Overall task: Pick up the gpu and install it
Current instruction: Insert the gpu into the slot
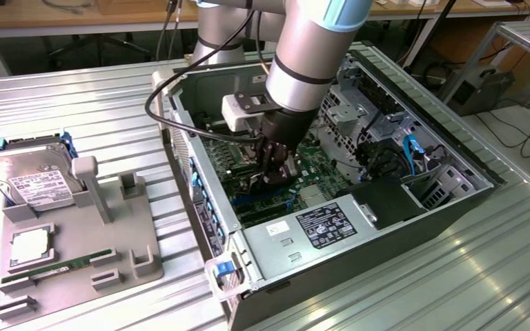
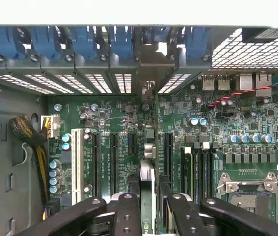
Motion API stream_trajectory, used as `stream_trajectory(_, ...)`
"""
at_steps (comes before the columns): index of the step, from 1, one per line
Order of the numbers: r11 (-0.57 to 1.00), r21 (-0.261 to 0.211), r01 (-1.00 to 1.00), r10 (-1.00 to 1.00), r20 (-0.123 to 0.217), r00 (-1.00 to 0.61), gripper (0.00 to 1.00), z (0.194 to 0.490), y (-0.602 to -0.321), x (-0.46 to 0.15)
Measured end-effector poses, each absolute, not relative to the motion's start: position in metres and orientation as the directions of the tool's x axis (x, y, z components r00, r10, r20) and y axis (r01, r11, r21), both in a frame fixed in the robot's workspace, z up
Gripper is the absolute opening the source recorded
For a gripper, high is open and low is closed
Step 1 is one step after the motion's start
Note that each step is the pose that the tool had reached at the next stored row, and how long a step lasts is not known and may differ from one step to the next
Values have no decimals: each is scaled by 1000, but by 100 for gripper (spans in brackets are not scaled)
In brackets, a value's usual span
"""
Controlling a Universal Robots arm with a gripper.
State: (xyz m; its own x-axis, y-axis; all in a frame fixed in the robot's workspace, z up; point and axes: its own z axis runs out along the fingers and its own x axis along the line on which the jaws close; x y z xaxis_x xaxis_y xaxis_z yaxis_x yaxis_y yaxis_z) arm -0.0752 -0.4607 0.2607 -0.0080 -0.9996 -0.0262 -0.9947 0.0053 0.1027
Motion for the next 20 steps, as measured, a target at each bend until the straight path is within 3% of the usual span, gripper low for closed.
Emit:
stream_trajectory(11,6,117,-993,-999,-31,-10,26,257,-461,-73)
stream_trajectory(14,6,117,-993,-999,-31,-9,34,259,-461,-73)
stream_trajectory(20,6,117,-993,-999,-31,-9,34,283,-460,-73)
